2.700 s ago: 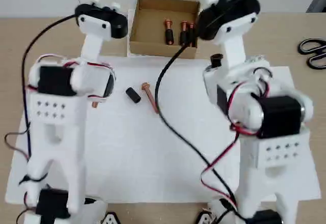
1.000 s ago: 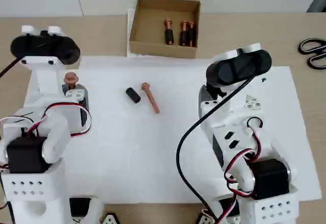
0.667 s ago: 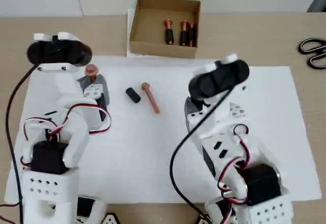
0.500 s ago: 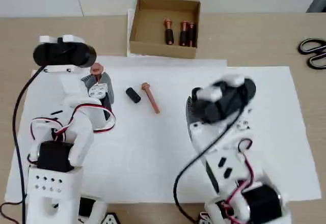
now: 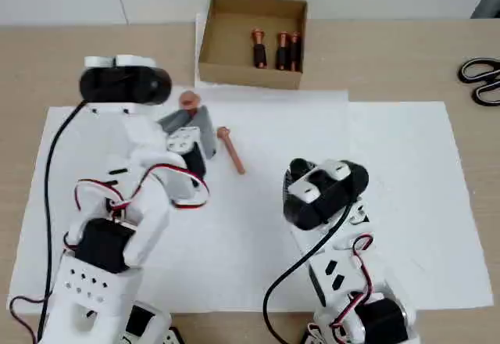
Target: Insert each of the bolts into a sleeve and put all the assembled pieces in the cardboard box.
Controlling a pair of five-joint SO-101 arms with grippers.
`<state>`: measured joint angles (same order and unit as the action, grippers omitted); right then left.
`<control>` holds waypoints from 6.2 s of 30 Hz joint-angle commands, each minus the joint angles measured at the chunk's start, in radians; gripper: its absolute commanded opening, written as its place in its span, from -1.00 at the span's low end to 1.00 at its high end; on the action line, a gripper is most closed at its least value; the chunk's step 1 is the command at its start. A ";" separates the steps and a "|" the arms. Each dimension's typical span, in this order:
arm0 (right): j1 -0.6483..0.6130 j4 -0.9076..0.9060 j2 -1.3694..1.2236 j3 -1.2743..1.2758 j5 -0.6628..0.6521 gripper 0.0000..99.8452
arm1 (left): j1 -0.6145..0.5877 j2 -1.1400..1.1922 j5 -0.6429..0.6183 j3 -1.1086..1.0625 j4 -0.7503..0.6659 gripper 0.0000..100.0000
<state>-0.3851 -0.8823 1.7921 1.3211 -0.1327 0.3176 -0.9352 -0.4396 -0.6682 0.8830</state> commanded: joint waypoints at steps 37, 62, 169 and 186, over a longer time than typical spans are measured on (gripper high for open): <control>-0.074 0.154 0.013 0.180 0.207 -0.99 | 0.258 -0.015 -0.078 -0.176 -0.264 -0.99; -0.139 0.150 0.005 0.181 0.206 -0.99 | 0.293 -0.014 0.035 -0.228 -0.259 -0.99; 0.166 0.527 -2.792 -2.225 0.081 -0.98 | -1.046 -0.074 0.959 0.148 0.862 -0.50; 0.165 0.518 -2.826 -2.245 0.075 -0.59 | -1.048 -0.074 0.961 0.143 0.862 -0.50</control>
<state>-0.2302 -0.3882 -1.0664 -0.8654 -0.0606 -0.7258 -0.9935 0.5148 -0.5669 1.7346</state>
